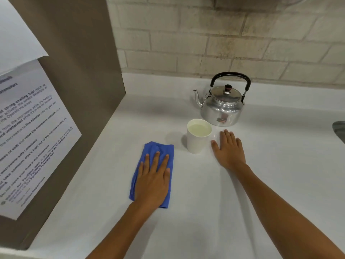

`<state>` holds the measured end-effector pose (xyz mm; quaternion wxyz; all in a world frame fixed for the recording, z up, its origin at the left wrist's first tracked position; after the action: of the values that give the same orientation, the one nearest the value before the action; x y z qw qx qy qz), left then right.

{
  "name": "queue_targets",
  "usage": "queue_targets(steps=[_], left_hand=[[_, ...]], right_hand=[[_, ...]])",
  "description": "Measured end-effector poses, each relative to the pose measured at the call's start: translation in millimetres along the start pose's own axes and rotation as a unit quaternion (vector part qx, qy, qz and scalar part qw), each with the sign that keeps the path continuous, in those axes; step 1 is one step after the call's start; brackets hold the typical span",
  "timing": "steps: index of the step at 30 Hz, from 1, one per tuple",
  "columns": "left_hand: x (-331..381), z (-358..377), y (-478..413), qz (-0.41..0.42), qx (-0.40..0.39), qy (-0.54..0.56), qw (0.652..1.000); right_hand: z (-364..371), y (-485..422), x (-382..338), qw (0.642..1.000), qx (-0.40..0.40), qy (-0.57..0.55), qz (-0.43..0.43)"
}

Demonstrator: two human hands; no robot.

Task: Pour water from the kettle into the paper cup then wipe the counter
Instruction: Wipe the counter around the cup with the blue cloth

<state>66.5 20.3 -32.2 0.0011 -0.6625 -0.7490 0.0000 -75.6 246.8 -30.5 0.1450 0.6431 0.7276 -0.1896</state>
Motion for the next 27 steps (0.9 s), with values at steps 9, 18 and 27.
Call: queue_targets(steps=[9, 18, 27], left_hand=[[56.1, -13.9, 57.3, 0.113, 0.004, -0.026, 0.993], [104.9, -20.3, 46.0, 0.063, -0.009, -0.042, 0.997], [78.3, -32.2, 29.6, 0.040, -0.022, 0.276, 0.960]], right_hand=[[-2.7, -0.7, 1.7, 1.000, -0.006, -0.003, -0.002], [0.5, -4.2, 5.2, 1.000, -0.016, -0.026, -0.001], [-47.5, 45.3, -21.1, 0.978, 0.060, -0.198, 0.002]])
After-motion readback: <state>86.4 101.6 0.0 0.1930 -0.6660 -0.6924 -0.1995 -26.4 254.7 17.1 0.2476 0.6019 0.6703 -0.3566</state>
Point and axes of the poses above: each hand's wrist, its own y-axis away from the middle knuckle, its own z-axis out of the palm, x = y × z, the point moved 3 cm from there along -y, towards the middle knuckle, and after that the axes turned 15 degrees about -y, right-handed, at the moved point
